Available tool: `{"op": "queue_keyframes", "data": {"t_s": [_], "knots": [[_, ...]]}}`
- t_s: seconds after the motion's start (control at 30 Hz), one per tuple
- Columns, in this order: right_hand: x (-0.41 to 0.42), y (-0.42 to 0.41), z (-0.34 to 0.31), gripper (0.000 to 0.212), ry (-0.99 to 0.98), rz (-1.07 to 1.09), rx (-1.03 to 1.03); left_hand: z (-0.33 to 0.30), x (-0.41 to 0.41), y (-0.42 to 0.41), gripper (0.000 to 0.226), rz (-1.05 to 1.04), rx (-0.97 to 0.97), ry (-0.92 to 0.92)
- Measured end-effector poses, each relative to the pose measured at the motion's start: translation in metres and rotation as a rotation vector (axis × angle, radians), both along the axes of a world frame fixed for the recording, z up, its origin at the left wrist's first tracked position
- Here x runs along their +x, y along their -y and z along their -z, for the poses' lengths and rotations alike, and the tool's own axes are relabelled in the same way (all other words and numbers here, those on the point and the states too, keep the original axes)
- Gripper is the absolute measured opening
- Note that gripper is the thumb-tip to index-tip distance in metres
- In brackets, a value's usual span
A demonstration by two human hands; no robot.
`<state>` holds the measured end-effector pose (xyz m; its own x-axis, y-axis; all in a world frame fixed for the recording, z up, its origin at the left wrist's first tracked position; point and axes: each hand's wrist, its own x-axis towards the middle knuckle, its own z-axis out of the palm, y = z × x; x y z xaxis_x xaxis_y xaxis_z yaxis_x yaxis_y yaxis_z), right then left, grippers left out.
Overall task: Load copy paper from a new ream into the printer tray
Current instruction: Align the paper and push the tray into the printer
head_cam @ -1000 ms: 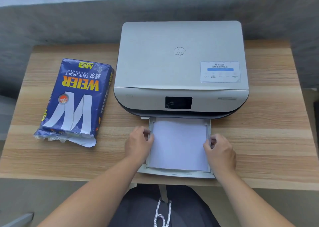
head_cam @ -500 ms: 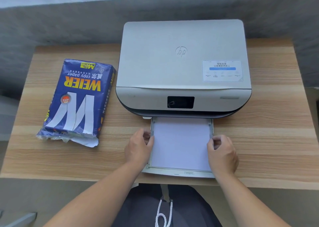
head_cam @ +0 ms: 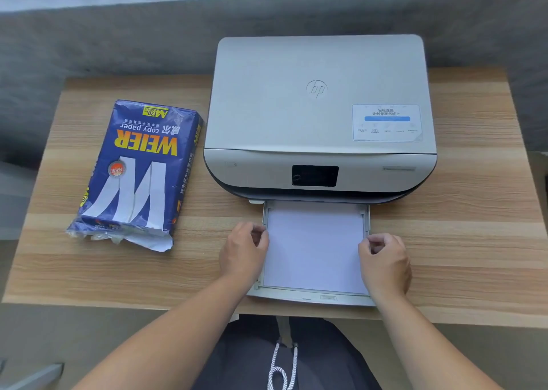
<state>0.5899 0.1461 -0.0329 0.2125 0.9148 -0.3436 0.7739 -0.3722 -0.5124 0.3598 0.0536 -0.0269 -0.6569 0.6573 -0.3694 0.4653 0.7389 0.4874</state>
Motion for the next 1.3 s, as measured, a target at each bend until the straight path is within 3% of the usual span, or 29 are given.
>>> {"op": "queue_keyframes", "data": {"t_s": [0.23, 0.33, 0.4, 0.5, 0.57, 0.67, 0.77, 0.87, 0.97, 1.07, 1.2, 1.3], "knots": [[0.004, 0.004, -0.004, 0.007, -0.038, -0.048, 0.012, 0.002, -0.002, 0.004, 0.013, 0.022, 0.004, 0.017], [0.007, 0.007, -0.004, 0.017, 0.040, -0.179, 0.037, 0.000, -0.002, 0.006, 0.018, 0.078, 0.011, -0.019], [0.009, 0.013, -0.004, 0.039, 0.147, -0.372, 0.112, 0.001, -0.002, 0.013, 0.030, 0.298, 0.064, -0.176], [0.018, 0.031, -0.001, 0.084, 0.271, -0.846, 0.213, 0.006, -0.002, 0.031, 0.079, 0.756, 0.039, -0.395], [0.026, 0.044, 0.002, 0.096, 0.297, -1.144, 0.199, 0.010, -0.002, 0.040, 0.098, 0.930, 0.002, -0.411], [0.034, 0.050, 0.011, 0.104, 0.309, -1.287, 0.140, 0.013, 0.001, 0.048, 0.105, 1.111, -0.050, -0.409], [0.037, 0.046, 0.014, 0.098, 0.334, -1.324, 0.155, 0.015, 0.003, 0.050, 0.107, 1.173, -0.097, -0.377], [0.037, 0.041, 0.016, 0.090, 0.308, -1.329, 0.238, 0.015, 0.003, 0.048, 0.100, 1.187, -0.021, -0.364], [0.034, 0.034, 0.017, 0.077, 0.314, -1.312, 0.343, 0.019, 0.002, 0.044, 0.072, 1.205, 0.171, -0.395], [0.024, 0.028, 0.020, 0.050, 0.301, -1.167, 0.437, 0.023, 0.000, 0.036, 0.038, 1.079, 0.326, -0.374], [0.007, 0.018, 0.017, 0.019, 0.230, -1.038, 0.547, 0.019, -0.002, 0.020, 0.066, 0.979, 0.309, -0.342], [0.004, 0.011, 0.017, 0.023, 0.226, -0.963, 0.515, 0.014, -0.001, 0.023, 0.071, 1.004, 0.266, -0.377]]}}
